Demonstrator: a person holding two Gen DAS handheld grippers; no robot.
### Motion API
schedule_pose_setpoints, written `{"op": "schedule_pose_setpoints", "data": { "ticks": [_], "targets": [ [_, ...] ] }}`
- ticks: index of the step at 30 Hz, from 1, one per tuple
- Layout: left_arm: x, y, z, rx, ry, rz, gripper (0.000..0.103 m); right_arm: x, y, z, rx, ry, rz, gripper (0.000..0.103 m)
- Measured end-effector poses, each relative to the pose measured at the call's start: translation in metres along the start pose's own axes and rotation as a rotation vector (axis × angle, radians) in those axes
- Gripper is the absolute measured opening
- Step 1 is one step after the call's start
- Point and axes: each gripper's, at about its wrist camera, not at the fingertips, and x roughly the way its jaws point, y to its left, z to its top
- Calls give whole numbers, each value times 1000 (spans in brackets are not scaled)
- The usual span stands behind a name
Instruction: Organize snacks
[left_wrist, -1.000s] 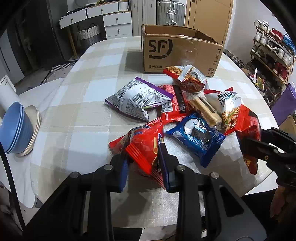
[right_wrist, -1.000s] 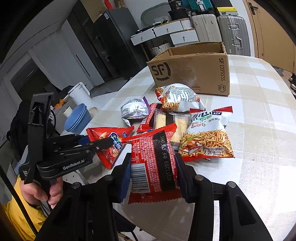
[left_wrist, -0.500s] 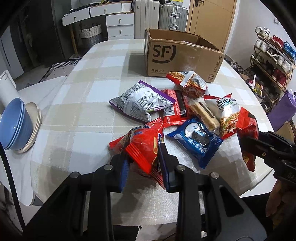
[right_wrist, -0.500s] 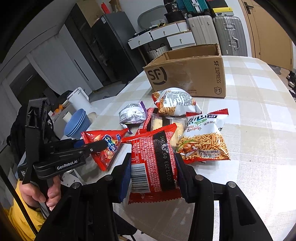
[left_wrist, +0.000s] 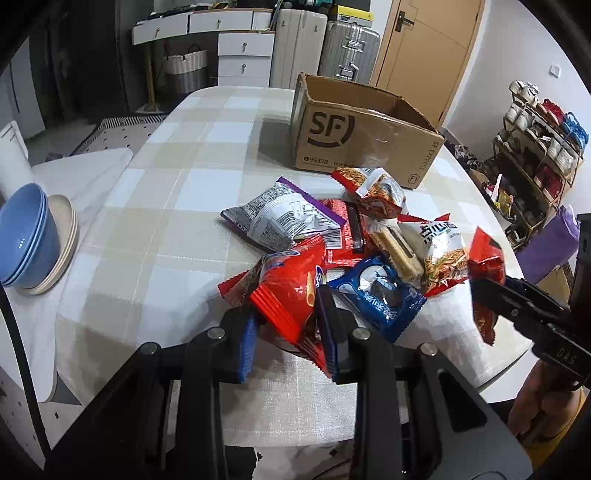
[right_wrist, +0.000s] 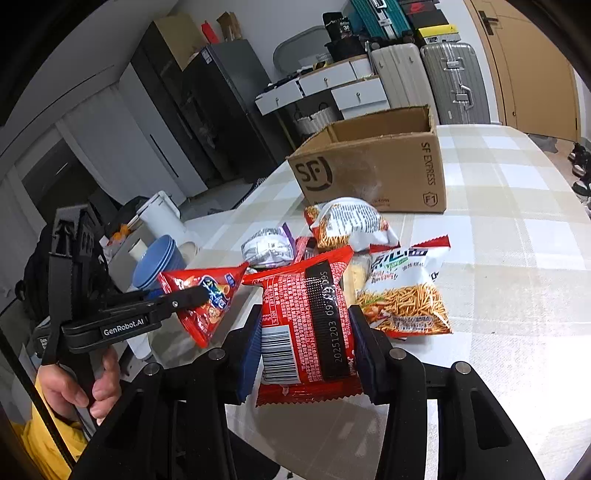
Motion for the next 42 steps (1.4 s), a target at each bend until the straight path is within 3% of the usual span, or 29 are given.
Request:
{"op": "schedule_pose_setpoints", "data": {
  "ticks": [5,8,11,15,24,30,42],
  "targets": [
    [-8,4,4,-27,-19,-33,27,-10,1,4,9,-54,12,45],
    [-14,2,11,-46,-17,-94,27,-22,4,11,13,-111,25,45],
    [-23,-4,20,-38,-39,-99,27,-36,7,22,27,-163,44,45],
    [-35,-8,39,-63,-45,-160,27,-47,9,40,38,-199,49,45],
    [-65,-35,95,7,-136,-151,27,-56,17,95,5,-218,20,45],
    [-69,-53,132,47,-177,-106,27,-50,8,127,55,-254,-53,45],
    [-25,-61,201,65,-130,-113,27,-11,-29,181,126,-207,-52,45]
  ]
}}
